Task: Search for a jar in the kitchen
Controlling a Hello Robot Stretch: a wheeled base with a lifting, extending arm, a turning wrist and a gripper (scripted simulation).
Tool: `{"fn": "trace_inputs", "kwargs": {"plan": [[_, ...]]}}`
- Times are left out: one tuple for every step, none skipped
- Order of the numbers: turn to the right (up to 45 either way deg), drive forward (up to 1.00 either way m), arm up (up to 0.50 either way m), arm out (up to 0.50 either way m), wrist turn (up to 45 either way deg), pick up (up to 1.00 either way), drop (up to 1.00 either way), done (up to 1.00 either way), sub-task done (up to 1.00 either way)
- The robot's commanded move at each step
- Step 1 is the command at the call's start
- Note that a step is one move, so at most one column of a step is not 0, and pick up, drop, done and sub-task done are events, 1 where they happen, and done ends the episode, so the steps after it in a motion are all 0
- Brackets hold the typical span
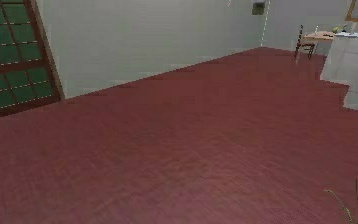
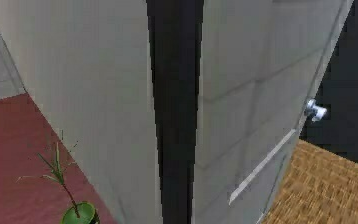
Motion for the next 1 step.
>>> {"fn": "trace_inputs", "kwargs": {"plan": [[0.0, 0.9, 0.0, 0.0, 0.0, 0.0, 0.0, 0.0, 0.0]]}}
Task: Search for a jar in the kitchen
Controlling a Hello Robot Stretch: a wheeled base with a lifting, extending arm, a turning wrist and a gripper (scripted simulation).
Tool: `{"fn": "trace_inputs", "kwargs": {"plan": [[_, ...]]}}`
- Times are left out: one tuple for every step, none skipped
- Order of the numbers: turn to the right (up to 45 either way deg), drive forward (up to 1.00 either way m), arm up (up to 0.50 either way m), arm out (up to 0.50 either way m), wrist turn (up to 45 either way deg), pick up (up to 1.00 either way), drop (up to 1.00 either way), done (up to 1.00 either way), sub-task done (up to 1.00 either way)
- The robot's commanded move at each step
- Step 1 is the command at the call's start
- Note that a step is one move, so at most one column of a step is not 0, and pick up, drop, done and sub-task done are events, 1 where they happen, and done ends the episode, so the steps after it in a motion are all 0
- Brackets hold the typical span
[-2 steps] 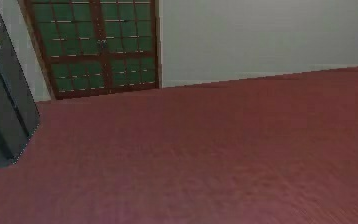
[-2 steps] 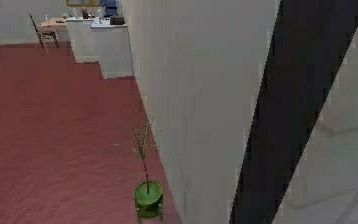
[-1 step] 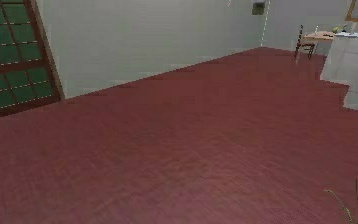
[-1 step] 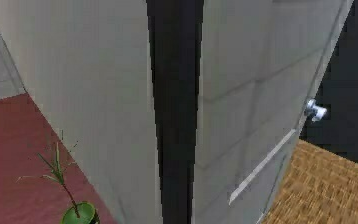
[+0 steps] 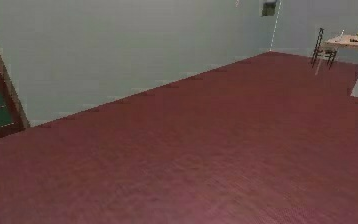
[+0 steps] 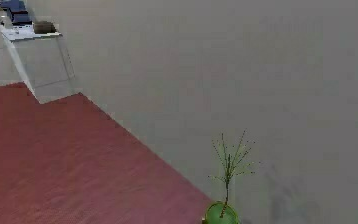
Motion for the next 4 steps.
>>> {"fn": "trace_inputs", "kwargs": {"plan": [[39.0, 0.0, 0.0, 0.0, 0.0, 0.0, 0.0, 0.0, 0.0], [0.0, 1.0, 0.0, 0.0, 0.0, 0.0, 0.0, 0.0, 0.0], [0.0, 1.0, 0.0, 0.0, 0.0, 0.0, 0.0, 0.0, 0.0], [3.0, 0.0, 0.0, 0.0, 0.0, 0.0, 0.0, 0.0, 0.0]]}}
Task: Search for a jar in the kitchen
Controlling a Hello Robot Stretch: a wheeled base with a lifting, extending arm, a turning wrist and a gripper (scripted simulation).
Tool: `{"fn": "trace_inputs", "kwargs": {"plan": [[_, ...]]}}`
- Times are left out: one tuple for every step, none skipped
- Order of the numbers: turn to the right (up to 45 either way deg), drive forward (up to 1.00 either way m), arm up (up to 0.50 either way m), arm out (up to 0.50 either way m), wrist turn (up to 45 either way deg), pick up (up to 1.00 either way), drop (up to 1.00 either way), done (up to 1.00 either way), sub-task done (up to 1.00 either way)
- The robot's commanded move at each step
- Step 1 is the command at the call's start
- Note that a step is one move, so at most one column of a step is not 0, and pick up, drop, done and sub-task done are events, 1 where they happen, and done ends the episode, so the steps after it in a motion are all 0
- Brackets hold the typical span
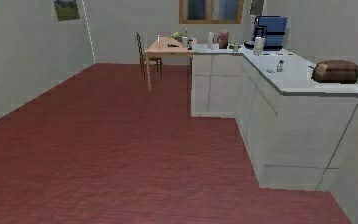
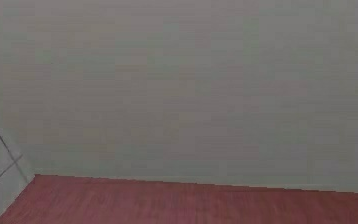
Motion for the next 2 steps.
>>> {"fn": "trace_inputs", "kwargs": {"plan": [[0.0, 1.0, 0.0, 0.0, 0.0, 0.0, 0.0, 0.0, 0.0], [3.0, 0.0, 0.0, 0.0, 0.0, 0.0, 0.0, 0.0, 0.0]]}}
